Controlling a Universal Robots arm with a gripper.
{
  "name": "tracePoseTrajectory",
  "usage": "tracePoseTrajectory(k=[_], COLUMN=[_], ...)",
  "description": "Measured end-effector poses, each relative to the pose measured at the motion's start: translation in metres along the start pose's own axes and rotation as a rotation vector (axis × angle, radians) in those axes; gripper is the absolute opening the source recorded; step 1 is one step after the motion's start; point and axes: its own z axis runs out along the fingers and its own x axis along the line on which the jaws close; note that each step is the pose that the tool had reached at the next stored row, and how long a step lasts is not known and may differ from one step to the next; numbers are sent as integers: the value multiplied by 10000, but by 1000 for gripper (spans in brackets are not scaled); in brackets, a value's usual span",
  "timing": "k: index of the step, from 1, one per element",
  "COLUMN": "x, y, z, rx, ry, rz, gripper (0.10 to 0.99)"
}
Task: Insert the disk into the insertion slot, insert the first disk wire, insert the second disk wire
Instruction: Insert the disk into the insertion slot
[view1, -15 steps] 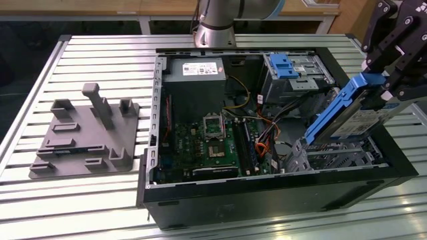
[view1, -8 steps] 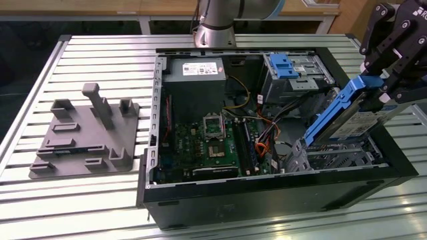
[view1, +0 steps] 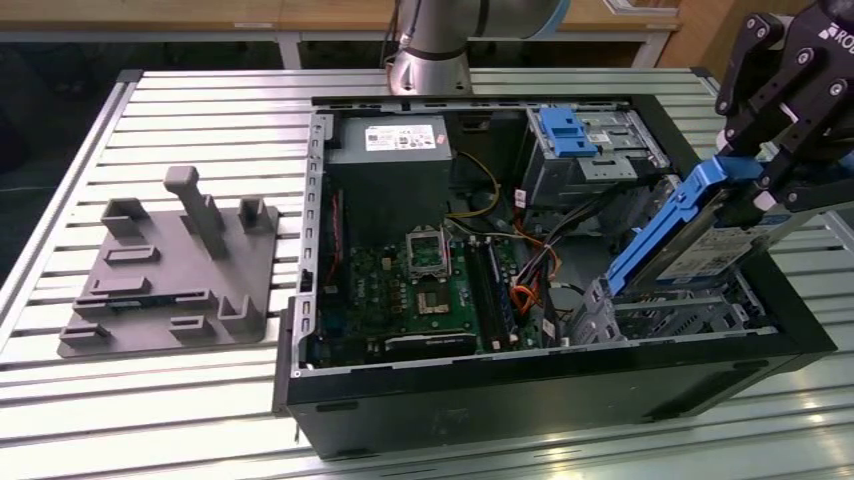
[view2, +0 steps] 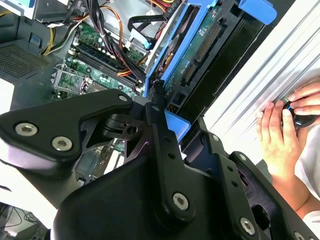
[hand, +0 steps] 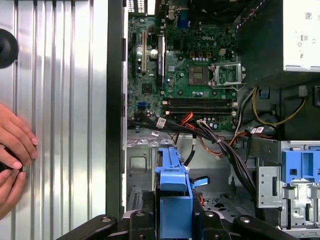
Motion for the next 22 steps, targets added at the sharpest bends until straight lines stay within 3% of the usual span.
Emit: tracePoseTrajectory(k=[22], x=[9], y=[0], z=[138], rx=[-4], ry=[14], rz=[-54], gripper=[365])
